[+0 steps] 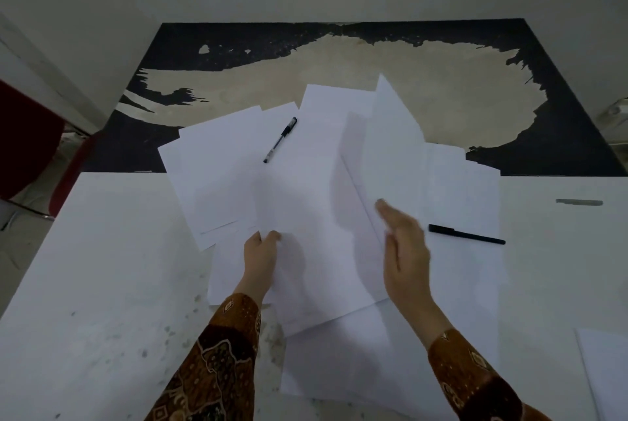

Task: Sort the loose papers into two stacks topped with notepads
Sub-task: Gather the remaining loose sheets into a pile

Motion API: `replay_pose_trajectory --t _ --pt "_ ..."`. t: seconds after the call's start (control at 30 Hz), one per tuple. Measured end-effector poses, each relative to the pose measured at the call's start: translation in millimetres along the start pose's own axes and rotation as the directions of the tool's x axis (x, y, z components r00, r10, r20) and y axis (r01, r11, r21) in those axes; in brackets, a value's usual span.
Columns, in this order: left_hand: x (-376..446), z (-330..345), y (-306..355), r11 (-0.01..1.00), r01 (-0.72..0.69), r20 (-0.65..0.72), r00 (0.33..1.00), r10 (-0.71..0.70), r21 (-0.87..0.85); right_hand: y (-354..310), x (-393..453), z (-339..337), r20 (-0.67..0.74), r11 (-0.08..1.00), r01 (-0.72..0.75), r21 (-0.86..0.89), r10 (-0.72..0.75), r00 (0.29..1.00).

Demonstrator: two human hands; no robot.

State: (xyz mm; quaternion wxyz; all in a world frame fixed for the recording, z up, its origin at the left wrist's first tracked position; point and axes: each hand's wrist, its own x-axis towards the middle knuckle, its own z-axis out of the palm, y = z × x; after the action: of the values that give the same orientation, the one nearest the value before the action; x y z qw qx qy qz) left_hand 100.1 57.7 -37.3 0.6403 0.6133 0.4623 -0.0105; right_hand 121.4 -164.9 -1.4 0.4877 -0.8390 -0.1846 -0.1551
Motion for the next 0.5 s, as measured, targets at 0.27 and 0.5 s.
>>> replay_pose_trajectory --t 0.27,0.5 --pt "-2.7 -0.5 8.3 0.989 0.119 0.01 0.993 -0.119 -0.087 13.8 -40.1 47.3 0.56 0.939 0.287 -0.19 -0.136 0.817" --pt "1.7 -4.8 -5.1 0.993 -0.108 0.054 0.993 0.106 0.043 10.8 -0.1 53.6 0.675 0.999 0.028 -0.04 0.006 0.737"
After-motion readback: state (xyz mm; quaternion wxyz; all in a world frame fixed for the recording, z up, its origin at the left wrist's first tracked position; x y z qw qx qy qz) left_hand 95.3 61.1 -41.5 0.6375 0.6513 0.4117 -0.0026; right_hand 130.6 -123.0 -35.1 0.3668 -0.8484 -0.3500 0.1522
